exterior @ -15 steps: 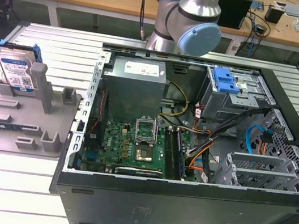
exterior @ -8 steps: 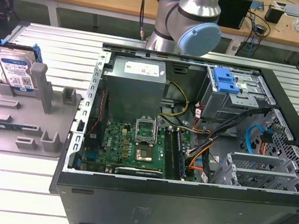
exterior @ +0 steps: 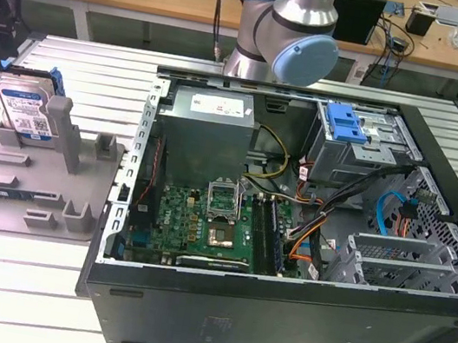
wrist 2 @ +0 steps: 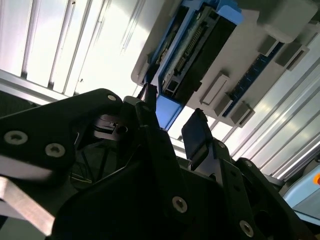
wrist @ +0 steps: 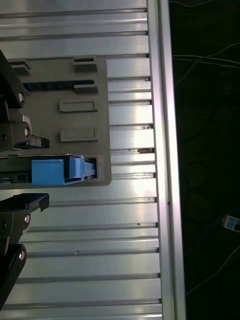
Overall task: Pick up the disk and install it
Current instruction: 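Pick up the disk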
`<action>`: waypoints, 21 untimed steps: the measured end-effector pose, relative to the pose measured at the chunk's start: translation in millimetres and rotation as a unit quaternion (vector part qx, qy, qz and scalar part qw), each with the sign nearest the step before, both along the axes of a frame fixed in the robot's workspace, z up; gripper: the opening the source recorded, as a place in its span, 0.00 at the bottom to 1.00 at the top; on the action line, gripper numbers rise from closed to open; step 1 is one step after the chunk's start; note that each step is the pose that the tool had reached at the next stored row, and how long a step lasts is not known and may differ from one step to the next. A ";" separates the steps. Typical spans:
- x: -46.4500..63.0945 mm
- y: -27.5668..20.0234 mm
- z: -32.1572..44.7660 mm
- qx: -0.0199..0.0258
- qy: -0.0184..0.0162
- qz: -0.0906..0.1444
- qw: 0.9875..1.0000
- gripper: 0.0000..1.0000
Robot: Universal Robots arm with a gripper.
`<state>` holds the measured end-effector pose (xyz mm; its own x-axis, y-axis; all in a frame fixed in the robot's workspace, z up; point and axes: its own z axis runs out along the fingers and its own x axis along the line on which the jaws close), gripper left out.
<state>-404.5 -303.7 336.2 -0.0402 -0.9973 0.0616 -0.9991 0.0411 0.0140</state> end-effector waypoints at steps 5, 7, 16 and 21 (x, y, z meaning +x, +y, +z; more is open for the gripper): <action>-1.3 0.4 -4.2 0.000 0.000 0.000 1.000 0.48; -1.8 0.5 -5.5 0.000 0.000 0.000 1.000 0.48; -3.0 1.6 -11.5 0.000 0.000 0.000 1.000 0.48; -3.2 1.8 -16.0 0.000 0.000 0.000 1.000 0.48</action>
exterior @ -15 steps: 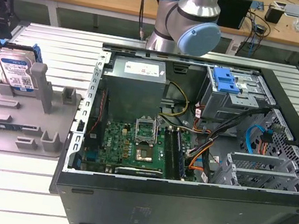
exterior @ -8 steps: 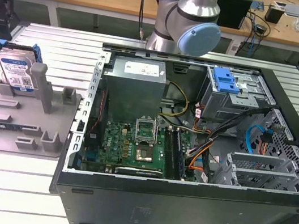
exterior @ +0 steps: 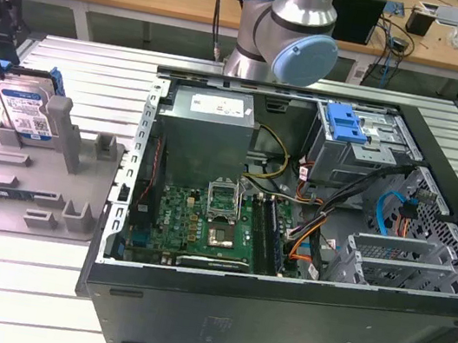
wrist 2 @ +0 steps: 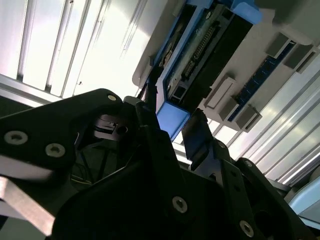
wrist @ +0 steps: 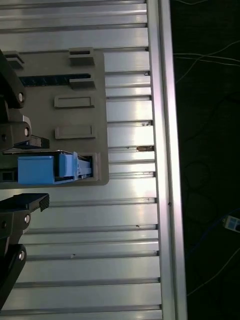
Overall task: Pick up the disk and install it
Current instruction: 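Pick up the disk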
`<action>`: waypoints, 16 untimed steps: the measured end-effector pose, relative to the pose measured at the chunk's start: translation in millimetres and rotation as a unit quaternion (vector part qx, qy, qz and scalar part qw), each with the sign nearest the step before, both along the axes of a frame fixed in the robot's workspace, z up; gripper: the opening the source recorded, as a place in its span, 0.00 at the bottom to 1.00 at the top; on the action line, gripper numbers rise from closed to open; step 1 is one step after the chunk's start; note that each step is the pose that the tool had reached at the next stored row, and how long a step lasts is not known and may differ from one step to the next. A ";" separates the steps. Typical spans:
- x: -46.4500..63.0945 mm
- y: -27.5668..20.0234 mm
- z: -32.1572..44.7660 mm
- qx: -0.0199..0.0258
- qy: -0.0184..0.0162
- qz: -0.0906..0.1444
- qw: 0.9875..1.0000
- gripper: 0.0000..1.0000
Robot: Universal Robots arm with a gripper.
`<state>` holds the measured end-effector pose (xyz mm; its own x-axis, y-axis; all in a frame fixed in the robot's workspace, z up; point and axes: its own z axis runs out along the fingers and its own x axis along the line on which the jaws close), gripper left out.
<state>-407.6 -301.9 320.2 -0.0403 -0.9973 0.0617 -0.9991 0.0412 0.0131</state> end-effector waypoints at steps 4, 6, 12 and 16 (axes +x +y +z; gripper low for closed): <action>-0.2 0.0 -3.0 0.000 0.000 0.000 1.000 0.48; -0.3 0.0 -4.8 0.000 0.000 0.000 1.000 0.48; -1.0 0.0 -7.9 0.000 -0.001 0.000 1.000 0.48; -1.3 0.0 -10.4 0.000 -0.002 0.000 1.000 0.48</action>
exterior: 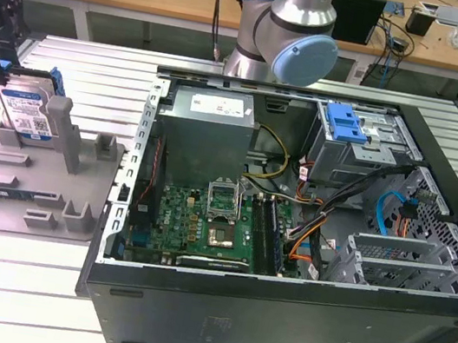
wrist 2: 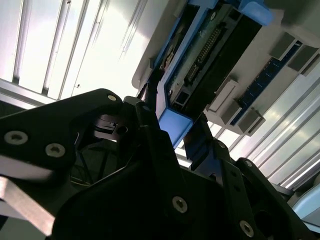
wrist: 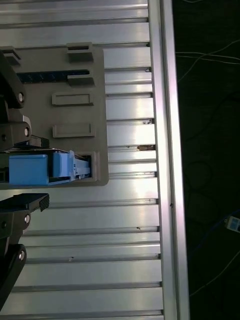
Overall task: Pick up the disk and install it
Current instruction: 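Pick up the disk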
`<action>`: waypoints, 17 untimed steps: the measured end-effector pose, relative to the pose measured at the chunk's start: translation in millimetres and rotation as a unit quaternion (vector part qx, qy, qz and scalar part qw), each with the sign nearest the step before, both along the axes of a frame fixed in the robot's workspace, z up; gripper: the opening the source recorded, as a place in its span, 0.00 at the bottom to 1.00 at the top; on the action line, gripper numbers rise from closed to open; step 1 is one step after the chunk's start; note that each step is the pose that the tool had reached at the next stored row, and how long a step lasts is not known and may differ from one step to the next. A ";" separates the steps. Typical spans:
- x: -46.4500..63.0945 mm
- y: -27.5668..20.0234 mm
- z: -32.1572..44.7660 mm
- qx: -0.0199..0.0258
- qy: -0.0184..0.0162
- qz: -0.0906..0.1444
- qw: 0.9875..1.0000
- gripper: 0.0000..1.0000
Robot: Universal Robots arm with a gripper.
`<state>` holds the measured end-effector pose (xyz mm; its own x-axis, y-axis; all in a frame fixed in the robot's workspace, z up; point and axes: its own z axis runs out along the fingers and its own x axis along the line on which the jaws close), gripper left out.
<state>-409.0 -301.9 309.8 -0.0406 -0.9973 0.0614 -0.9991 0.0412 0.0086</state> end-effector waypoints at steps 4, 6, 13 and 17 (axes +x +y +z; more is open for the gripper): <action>-0.3 0.0 -2.7 0.000 -0.002 0.000 1.000 0.48; -0.5 0.0 -3.8 0.000 -0.002 0.000 1.000 0.48; -1.6 0.0 -7.4 0.000 -0.004 0.000 1.000 0.48; -2.2 0.0 -8.5 0.000 -0.005 0.000 1.000 0.48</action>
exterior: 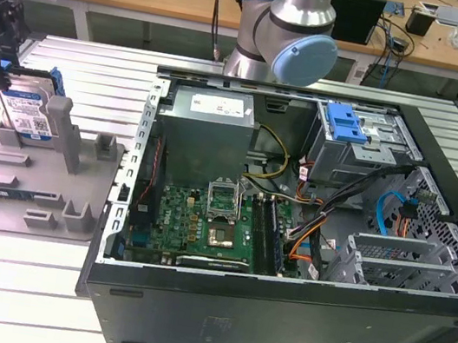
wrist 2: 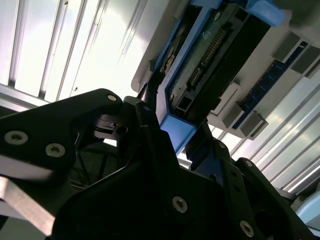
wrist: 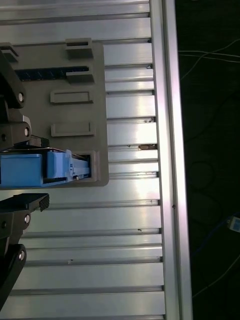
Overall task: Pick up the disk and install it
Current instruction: 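Pick up the disk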
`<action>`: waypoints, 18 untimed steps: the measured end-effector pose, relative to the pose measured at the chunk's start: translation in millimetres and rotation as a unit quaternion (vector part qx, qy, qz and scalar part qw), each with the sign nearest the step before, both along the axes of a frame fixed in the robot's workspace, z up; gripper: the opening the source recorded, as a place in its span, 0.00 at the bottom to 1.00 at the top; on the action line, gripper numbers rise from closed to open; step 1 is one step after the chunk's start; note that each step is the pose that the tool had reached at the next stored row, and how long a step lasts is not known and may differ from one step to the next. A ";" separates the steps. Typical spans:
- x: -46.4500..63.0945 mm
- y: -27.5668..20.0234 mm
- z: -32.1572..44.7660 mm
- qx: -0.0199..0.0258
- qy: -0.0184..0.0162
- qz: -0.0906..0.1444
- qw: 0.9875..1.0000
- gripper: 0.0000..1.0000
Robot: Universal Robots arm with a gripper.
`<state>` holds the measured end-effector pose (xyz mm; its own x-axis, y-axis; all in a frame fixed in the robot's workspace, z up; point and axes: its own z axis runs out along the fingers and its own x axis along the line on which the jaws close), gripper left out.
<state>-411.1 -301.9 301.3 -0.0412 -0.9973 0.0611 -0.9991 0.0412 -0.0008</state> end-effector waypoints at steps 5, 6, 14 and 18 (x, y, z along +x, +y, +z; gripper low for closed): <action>-0.5 0.0 -1.1 0.000 -0.001 0.000 1.000 0.48; -0.6 0.0 -1.2 0.000 -0.001 0.000 1.000 0.48; -1.0 0.0 -2.8 0.000 -0.003 0.000 1.000 0.48; -1.1 0.0 -3.0 0.000 -0.003 0.000 1.000 0.48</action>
<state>-412.2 -301.9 298.4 -0.0416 -0.9973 0.0607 -0.9991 0.0412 -0.0075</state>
